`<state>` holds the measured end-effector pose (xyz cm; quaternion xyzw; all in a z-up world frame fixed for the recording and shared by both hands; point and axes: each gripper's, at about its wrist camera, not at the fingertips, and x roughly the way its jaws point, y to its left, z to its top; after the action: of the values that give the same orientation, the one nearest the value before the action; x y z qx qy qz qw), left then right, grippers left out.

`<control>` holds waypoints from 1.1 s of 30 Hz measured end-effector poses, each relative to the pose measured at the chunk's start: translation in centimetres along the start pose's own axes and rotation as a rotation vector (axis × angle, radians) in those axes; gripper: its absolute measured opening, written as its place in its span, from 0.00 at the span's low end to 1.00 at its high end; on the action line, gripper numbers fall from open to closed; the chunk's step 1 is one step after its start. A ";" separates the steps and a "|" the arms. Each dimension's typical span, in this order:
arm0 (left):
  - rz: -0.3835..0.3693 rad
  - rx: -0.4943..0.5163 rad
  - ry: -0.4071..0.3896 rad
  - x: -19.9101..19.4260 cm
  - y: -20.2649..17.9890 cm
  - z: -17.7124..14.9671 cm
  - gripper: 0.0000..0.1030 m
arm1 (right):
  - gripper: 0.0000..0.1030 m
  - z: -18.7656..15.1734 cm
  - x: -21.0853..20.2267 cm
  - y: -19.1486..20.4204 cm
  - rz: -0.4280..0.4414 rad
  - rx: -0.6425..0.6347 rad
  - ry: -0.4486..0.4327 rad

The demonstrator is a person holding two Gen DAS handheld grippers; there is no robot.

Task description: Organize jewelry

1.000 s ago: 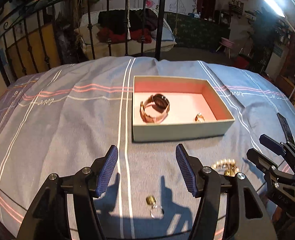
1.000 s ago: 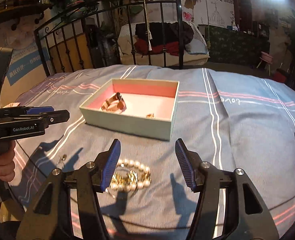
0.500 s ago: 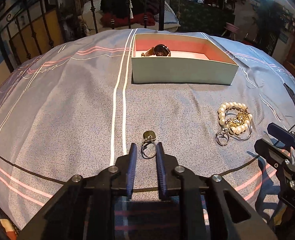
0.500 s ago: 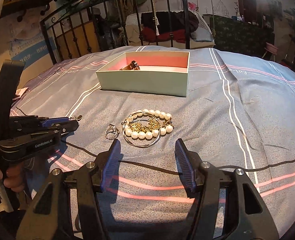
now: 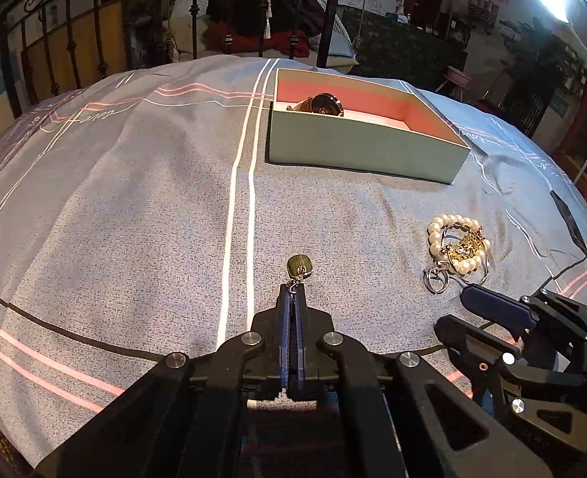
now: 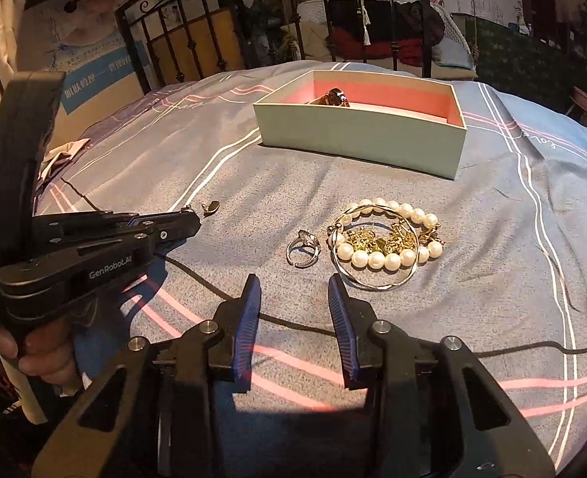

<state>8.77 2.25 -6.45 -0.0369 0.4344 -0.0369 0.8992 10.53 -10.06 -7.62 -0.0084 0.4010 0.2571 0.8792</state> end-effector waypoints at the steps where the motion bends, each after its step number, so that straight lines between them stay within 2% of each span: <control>1: -0.002 -0.003 -0.002 0.0 0.0 -0.1 0.02 | 0.33 0.4 0.4 0.0 -0.002 -0.007 0.004; 3: -0.003 -0.005 -0.004 0.0 0.0 -0.1 0.02 | 0.30 1.4 1.5 0.1 -0.007 -0.013 0.023; 5: -0.006 -0.010 -0.004 0.0 0.0 -0.2 0.02 | 0.19 2.0 2.3 0.1 -0.019 -0.026 0.031; 11: -0.020 -0.022 -0.006 -0.1 0.3 -0.3 0.02 | 0.19 1.3 1.7 0.4 -0.036 -0.041 -0.002; 20: -0.039 -0.030 -0.020 -0.7 0.2 -0.5 0.02 | 0.19 -0.2 -0.2 0.3 -0.013 -0.022 -0.040; 33: -0.030 0.029 -0.042 -1.4 -1.0 -0.2 0.02 | 0.19 -0.3 -1.7 -0.3 -0.013 0.001 -0.079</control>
<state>7.68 1.36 -5.42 -0.0309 0.4141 -0.0559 0.9080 9.54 -11.15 -6.63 -0.0004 0.3662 0.2515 0.8959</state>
